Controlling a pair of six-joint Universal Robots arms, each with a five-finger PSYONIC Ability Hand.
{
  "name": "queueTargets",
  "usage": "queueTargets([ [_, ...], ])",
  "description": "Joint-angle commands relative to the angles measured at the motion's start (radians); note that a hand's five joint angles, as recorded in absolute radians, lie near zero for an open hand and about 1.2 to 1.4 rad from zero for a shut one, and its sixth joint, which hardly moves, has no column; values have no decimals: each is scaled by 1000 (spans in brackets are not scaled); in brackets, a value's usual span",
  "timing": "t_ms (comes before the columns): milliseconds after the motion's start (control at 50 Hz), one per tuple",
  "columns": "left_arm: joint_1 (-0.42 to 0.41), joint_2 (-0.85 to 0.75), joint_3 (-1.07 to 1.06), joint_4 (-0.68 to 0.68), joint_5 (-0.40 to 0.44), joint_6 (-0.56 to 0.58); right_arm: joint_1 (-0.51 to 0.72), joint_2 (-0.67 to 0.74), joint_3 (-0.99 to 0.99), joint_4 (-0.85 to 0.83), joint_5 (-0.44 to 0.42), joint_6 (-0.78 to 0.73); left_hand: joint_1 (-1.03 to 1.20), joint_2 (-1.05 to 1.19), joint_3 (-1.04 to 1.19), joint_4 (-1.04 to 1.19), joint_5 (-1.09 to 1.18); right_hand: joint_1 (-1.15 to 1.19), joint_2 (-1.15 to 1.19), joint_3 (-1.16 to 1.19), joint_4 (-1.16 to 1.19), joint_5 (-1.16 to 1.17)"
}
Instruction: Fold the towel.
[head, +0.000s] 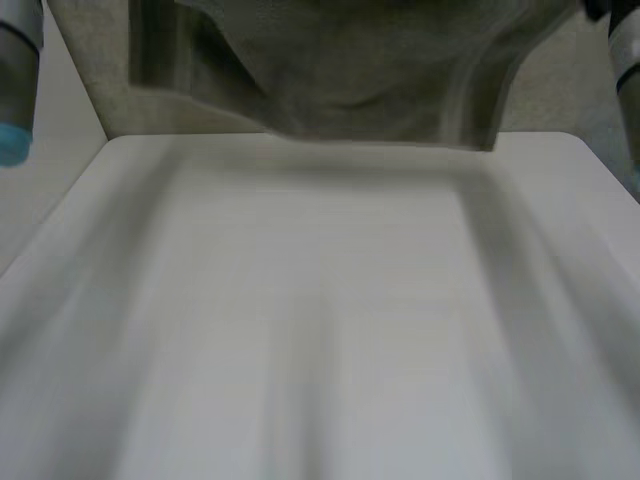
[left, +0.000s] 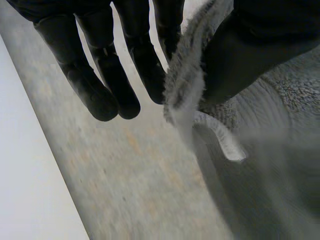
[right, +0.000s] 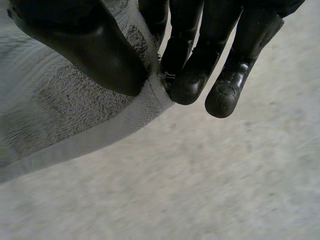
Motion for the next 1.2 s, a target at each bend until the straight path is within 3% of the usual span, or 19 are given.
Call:
queueTargets([
  [20, 46, 29, -317, 70, 26, 1, -12, 9, 147, 76, -41, -1, -62, -114, -154, -121, -256, 64, 58, 52, 55, 34],
  [160, 90, 64, -728, 226, 168, 6, -33, 5, 429, 78, -148, 1, -62, -114, -154, -121, -256, 64, 58, 52, 55, 34],
  [260, 115, 66, -932, 353, 207, 18, -54, 9, 582, 75, -227, -2, -62, -114, -154, -121, -256, 64, 58, 52, 55, 34],
  [340, 130, 70, -1006, 372, 210, 33, -68, -2, 649, 78, -245, -1, -62, -114, -154, -121, -256, 64, 58, 52, 55, 34],
  [500, 156, 220, -1154, 372, 219, 49, -107, -244, 758, 135, -245, 5, -62, -114, -154, -121, -256, 64, 58, 52, 55, 34],
  [660, 222, 467, -1283, 370, 279, 41, -159, -476, 779, 317, -285, 60, -62, -114, -154, -121, -256, 64, 58, 52, 55, 34],
  [700, 241, 518, -1299, 367, 290, 38, -228, -552, 767, 395, -308, 67, -62, -114, -154, -121, -256, 64, 58, 52, 55, 34],
  [840, 285, 672, -1328, 292, 331, 38, -337, -623, 707, 515, -386, 62, -62, -114, -154, -121, -256, 64, 58, 52, 55, 34],
  [980, 290, 644, -1319, 289, 359, 38, -377, -603, 709, 518, -480, 59, -62, -114, -154, -121, -256, 64, 58, 52, 55, 34],
  [1020, 278, 537, -1288, 292, 371, 44, -372, -540, 704, 506, -486, 56, -62, -114, -154, -121, -256, 64, 58, 52, 55, 34],
  [1060, 267, 468, -1258, 295, 370, 47, -345, -412, 675, 471, -477, 44, -62, -114, -154, -121, -256, 64, 58, 52, 55, 34],
  [1160, 215, 257, -1135, 283, 345, 49, -295, -290, 618, 440, -442, 19, -62, -114, -154, -121, -256, 64, 58, 52, 55, 34],
  [1200, 198, 193, -1095, 281, 336, 50, -240, -118, 522, 432, -352, 10, -62, -114, -154, -121, -256, 64, 58, 52, 55, 34],
])
